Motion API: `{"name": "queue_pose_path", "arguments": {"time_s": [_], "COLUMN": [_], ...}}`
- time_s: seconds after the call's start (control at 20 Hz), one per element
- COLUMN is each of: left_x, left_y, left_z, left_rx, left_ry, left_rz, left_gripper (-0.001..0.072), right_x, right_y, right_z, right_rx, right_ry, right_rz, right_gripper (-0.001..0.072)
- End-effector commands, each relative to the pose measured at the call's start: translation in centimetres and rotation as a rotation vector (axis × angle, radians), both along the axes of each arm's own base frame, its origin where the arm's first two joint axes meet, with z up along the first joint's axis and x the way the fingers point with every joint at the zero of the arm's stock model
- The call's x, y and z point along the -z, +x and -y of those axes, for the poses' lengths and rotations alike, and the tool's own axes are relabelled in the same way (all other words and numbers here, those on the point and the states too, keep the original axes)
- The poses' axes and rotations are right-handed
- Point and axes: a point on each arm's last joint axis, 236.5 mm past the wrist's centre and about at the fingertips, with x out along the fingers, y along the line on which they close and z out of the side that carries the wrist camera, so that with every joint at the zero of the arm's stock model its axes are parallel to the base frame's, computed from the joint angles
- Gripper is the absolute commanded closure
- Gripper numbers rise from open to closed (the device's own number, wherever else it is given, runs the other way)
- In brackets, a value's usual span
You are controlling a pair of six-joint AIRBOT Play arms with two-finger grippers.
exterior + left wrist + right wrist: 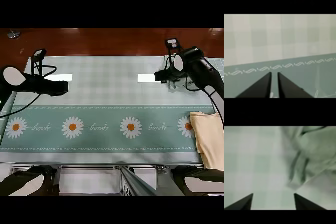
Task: Fold the shirts.
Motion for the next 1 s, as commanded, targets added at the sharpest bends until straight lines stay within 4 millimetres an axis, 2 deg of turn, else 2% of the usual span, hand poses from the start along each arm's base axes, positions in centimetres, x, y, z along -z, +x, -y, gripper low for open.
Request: {"name": "queue_pose_path", "arguments": {"time_s": [0.0,0.05,0.15,0.2,0.25,0.35,0.45,0.55,0.6,0.65,0.7,0.75,0.8,0.9,0.95], "left_x": [-0.8,-0.7,0.0,0.4,0.6,0.8,1.1,1.3,1.4,1.5,1.7,1.8,1.5,-0.5,-2.4], "left_y": [2.8,3.0,3.1,3.1,3.1,3.1,3.1,3.1,3.1,2.9,2.7,2.3,1.8,0.8,0.7], "left_z": [-0.4,-0.4,-0.4,-0.4,-0.4,-0.4,-0.4,-0.4,-0.4,-0.4,-1.0,-2.3,-3.9,-7.3,-8.6], "left_rx": [-0.052,-0.057,-0.057,-0.057,-0.057,-0.057,-0.057,-0.057,-0.056,-0.052,-0.047,-0.037,-0.048,-0.11,-0.142], "left_ry": [-0.01,-0.011,-0.008,-0.007,-0.007,-0.006,-0.005,-0.005,-0.004,-0.003,0.025,0.077,0.113,0.131,0.129], "left_rz": [0.104,0.106,0.09,0.083,0.078,0.073,0.065,0.06,0.055,0.047,0.043,0.019,-0.018,-0.065,-0.03], "left_gripper": [0.0012,0.0007,0.0008,0.0008,0.0009,0.0008,0.0008,0.0008,0.0008,0.0009,0.0009,0.0009,0.0009,0.0009,0.0009], "right_x": [-5.9,-5.4,-1.8,0.5,2.4,6.4,10.3,12.7,13.4,13.4,12.7,10.4,7.7,-1.8,-6.8], "right_y": [7.3,8.0,8.7,8.9,9.3,9.5,8.5,8.1,8.1,8.0,8.1,8.7,9.3,10.8,10.7], "right_z": [7.2,10.4,15.8,17.6,18.6,19.5,19.5,18.1,16.6,15.0,13.7,12.6,12.3,11.9,11.3], "right_rx": [0.107,0.235,0.431,0.495,0.531,0.578,0.614,0.586,0.551,0.511,0.47,0.423,0.387,0.274,0.217], "right_ry": [-0.112,-0.039,0.087,0.154,0.218,0.32,0.369,0.437,0.486,0.535,0.577,0.619,0.626,0.592,0.569], "right_rz": [0.401,0.443,0.403,0.356,0.313,0.198,0.053,-0.05,-0.094,-0.13,-0.143,-0.118,-0.067,0.12,0.212], "right_gripper": [0.0087,0.0087,0.0087,0.0087,0.0088,0.0089,0.0089,0.0105,0.0131,0.0347,0.0656,0.0684,0.0684,0.0684,0.0684]}}
